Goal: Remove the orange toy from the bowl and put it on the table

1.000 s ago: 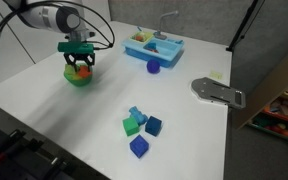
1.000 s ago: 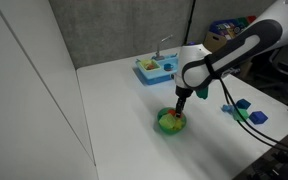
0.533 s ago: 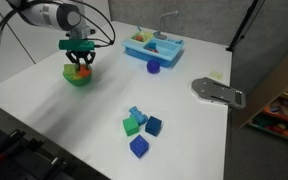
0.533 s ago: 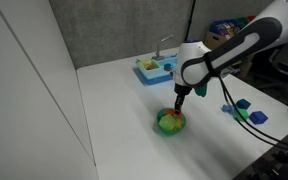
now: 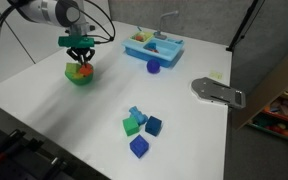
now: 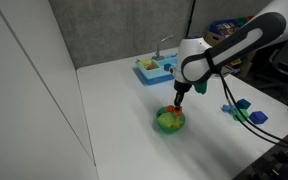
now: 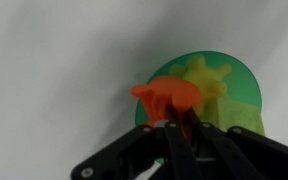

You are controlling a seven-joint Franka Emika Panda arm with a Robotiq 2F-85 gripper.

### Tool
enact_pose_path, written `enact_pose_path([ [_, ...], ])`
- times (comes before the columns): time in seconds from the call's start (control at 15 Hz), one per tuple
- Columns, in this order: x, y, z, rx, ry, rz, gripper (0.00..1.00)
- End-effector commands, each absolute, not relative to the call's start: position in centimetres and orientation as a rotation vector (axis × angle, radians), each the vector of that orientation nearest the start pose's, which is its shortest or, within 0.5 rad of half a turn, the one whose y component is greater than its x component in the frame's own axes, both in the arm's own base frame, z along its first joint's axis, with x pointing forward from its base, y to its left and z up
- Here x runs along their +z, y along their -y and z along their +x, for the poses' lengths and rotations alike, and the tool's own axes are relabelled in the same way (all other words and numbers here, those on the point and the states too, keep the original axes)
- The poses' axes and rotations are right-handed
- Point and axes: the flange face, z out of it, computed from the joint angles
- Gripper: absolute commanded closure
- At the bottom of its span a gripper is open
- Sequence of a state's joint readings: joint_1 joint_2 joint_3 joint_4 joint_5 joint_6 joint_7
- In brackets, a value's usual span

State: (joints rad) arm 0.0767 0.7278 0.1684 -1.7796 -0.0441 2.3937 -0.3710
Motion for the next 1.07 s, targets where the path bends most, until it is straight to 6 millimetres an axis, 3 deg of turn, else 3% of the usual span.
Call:
enact_pose_path([
  [0.0, 16.7, -15.0, 62.5, 0.128, 0.925, -2.92, 0.94],
  [0.33, 20.1, -13.8, 63.2, 0.058, 0.879, -2.942, 0.94],
  [0.47, 21.6, -12.4, 63.8, 0.022, 0.824, -2.974, 0.94],
  [0.73, 22.9, -7.3, 64.8, -0.02, 0.669, -3.051, 0.94],
  [1.0, 22.1, -1.5, 64.5, 0.007, 0.506, -3.102, 0.94],
])
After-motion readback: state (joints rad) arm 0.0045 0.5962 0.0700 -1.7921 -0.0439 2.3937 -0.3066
